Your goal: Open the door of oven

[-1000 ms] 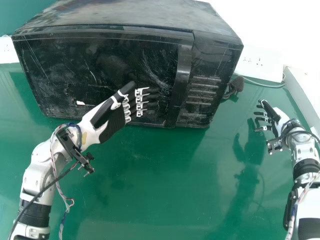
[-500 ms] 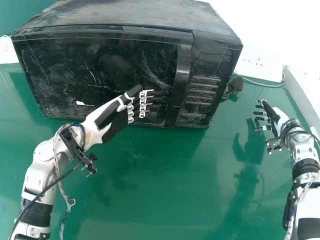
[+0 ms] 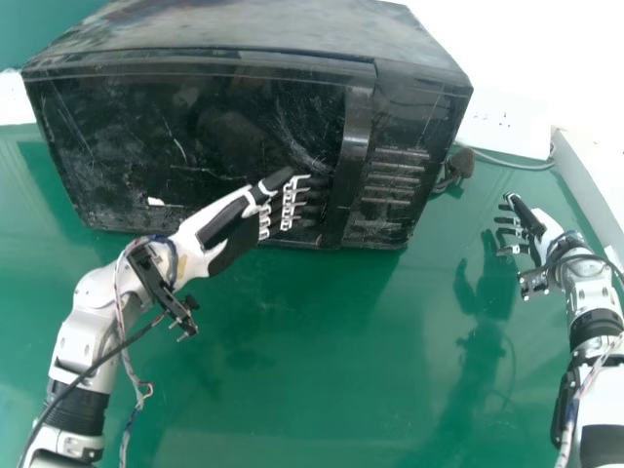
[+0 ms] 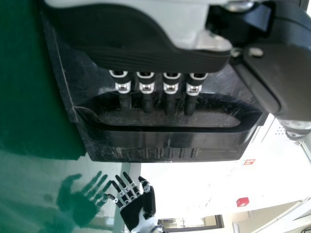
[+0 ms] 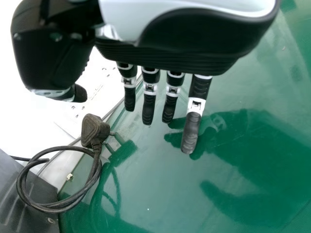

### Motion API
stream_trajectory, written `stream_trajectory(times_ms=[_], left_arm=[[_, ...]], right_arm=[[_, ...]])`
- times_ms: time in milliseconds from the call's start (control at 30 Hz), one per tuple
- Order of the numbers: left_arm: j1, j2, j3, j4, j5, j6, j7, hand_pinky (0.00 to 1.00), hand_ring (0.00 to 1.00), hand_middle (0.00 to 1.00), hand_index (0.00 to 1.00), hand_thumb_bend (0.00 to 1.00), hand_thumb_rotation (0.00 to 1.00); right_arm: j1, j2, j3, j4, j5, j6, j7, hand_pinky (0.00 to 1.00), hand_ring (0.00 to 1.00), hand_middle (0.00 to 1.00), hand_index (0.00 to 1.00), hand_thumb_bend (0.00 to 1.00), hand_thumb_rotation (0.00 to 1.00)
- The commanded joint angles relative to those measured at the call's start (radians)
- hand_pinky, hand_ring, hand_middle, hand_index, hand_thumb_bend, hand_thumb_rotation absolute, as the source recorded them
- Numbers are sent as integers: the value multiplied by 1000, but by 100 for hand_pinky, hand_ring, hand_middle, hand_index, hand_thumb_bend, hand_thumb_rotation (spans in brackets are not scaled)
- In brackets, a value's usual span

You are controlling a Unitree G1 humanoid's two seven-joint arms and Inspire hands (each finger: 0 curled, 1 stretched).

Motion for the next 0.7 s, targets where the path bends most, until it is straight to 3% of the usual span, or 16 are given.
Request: stream_trajectory(times_ms=[0, 167, 267, 333, 567, 667], left_arm=[[-17, -19, -11, 10, -1, -19, -4, 86, 98, 99, 96, 98, 80], [-27, -33, -16, 35, 13, -52, -6, 85, 98, 99, 96, 96, 81], [-31, -42, -20, 36, 23, -52, 8, 83, 96, 98, 95, 98, 81], [-33, -46, -23, 35, 30, -51, 14, 82, 96, 97, 95, 99, 80], [-58, -73, -24, 89, 40, -78, 19, 81, 96, 97, 94, 98, 79], [-69, -87, -21, 104, 37, -64, 20, 82, 96, 97, 94, 100, 76]], right_arm=[[79, 44, 16, 48, -24, 66, 14, 69, 77, 85, 92, 58, 62], [75, 50, 8, 47, -18, 77, -9, 70, 77, 83, 88, 58, 58], [75, 50, 9, 46, -18, 77, 0, 72, 79, 85, 92, 53, 58], [77, 47, 15, 47, -23, 70, 18, 75, 80, 87, 95, 52, 65], [76, 51, 1, 48, -14, 74, -11, 73, 79, 83, 89, 55, 56], [78, 51, -7, 48, -8, 72, 0, 77, 82, 85, 92, 56, 53]])
